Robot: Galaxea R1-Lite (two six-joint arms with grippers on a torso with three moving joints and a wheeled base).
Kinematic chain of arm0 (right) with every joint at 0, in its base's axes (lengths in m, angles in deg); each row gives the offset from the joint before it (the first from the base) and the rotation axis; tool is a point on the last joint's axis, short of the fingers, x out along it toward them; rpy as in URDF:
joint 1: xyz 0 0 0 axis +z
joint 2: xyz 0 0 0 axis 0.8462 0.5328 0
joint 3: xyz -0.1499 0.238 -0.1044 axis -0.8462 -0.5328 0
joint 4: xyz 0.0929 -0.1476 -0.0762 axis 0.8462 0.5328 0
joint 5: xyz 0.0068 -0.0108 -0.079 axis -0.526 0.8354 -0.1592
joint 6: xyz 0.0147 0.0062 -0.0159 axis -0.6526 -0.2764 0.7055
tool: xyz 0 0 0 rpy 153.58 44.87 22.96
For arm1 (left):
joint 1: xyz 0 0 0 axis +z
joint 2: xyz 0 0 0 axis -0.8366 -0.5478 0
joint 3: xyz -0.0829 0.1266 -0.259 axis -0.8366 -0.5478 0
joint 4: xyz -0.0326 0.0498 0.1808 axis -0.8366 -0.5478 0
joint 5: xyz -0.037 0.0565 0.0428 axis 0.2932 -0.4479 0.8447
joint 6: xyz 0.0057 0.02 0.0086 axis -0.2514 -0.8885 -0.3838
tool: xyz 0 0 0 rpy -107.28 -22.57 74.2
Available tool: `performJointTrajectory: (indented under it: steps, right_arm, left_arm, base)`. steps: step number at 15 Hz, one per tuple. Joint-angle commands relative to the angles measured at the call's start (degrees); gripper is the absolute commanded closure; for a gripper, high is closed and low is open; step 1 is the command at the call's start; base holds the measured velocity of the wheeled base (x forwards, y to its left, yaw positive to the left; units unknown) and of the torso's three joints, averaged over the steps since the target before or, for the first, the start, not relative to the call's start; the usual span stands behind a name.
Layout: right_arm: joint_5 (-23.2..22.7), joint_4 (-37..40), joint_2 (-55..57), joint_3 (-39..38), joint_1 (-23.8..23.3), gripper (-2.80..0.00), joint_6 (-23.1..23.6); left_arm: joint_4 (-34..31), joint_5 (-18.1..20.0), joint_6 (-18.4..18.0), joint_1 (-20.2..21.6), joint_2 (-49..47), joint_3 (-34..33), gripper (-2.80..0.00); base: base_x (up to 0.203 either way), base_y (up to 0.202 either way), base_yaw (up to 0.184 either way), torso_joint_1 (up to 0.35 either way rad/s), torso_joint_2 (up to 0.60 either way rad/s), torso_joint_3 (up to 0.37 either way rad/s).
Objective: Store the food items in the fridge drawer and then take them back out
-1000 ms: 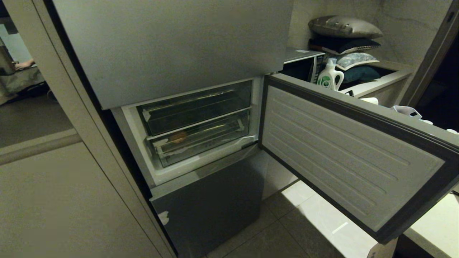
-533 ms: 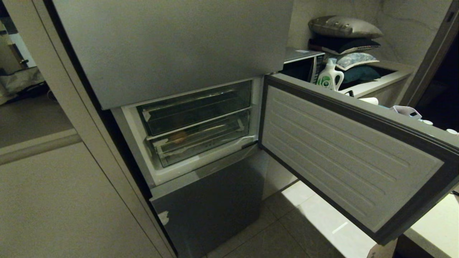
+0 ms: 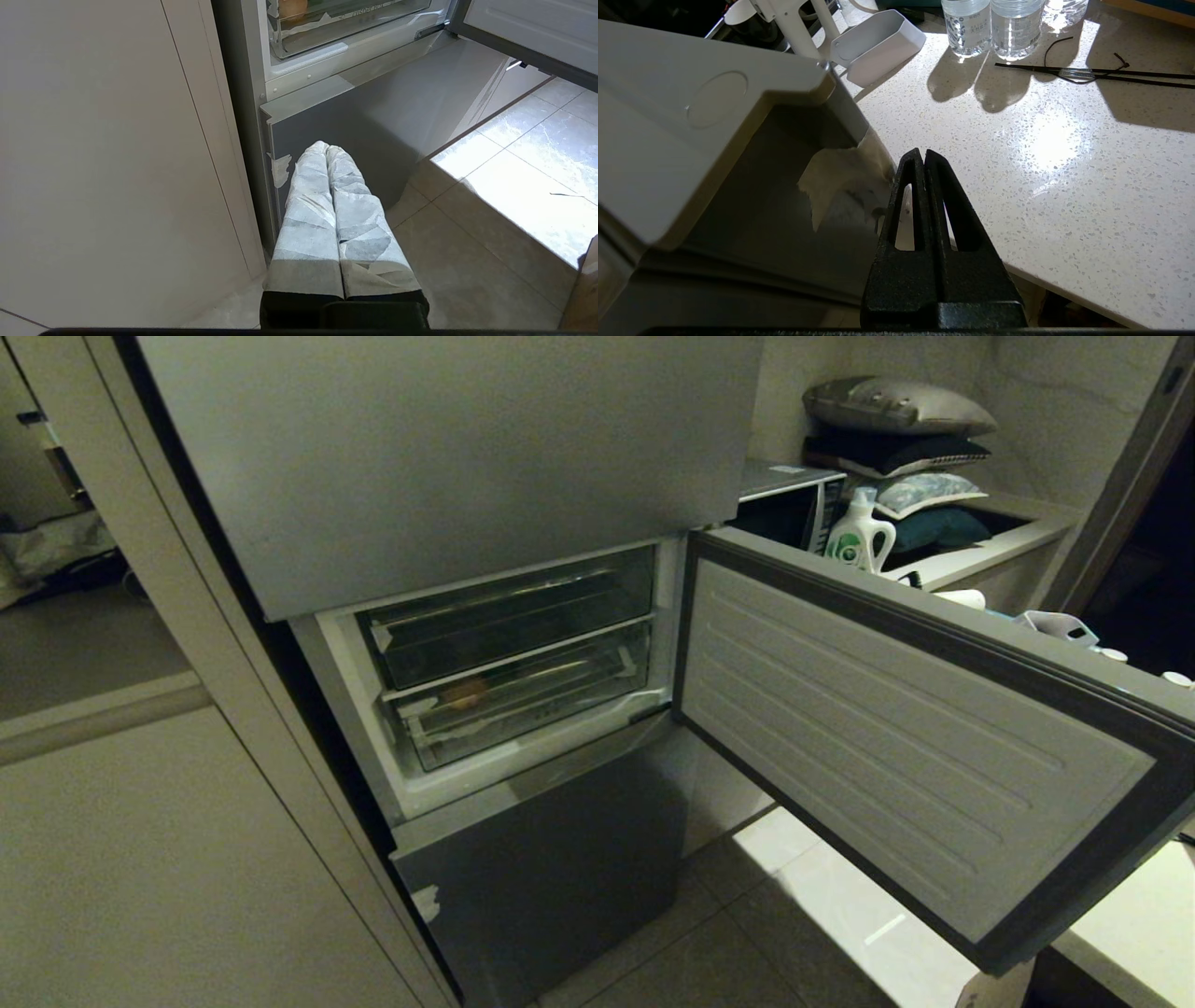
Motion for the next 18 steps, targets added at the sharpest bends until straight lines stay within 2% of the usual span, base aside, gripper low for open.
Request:
performJointTrajectory:
  steps: [1, 6, 11, 15, 18]
  right_arm:
    - [-0.25, -0.19, -2.05, -0.77, 0.05, 0.00, 0.12]
    - [-2.43, 0.18, -7.21, -3.39, 0.38, 0.00, 0.59]
    - [-2.42, 0.70, -11.70, -6.77, 1.66, 0.00, 0.70]
    - [-1.35, 0.61, -13.38, -6.79, -2.95, 0.00, 1.81]
    - [-1.20, 0.56, -8.08, -4.10, -5.42, 0.00, 1.93]
  left_arm:
    - [-0.02, -0.02, 0.01, -0.01, -0.09, 0.01, 0.00]
    - [-0.04, -0.02, 0.01, -0.01, -0.09, 0.01, 0.00]
    - [0.03, -0.02, 0.01, -0.01, -0.09, 0.01, 0.00]
    - [-0.04, -0.02, 0.01, -0.01, -0.09, 0.01, 0.00]
    - [-0.04, -0.02, 0.01, -0.01, -0.09, 0.01, 0.00]
  base:
    - [0.000, 0.000, 0.000, 0.000, 0.00, 0.000]
    - [0.000, 0.000, 0.000, 0.000, 0.00, 0.000]
    - [0.000, 0.000, 0.000, 0.000, 0.00, 0.000]
    - [0.000, 0.000, 0.000, 0.000, 0.00, 0.000]
    - [0.000, 0.000, 0.000, 0.000, 0.00, 0.000]
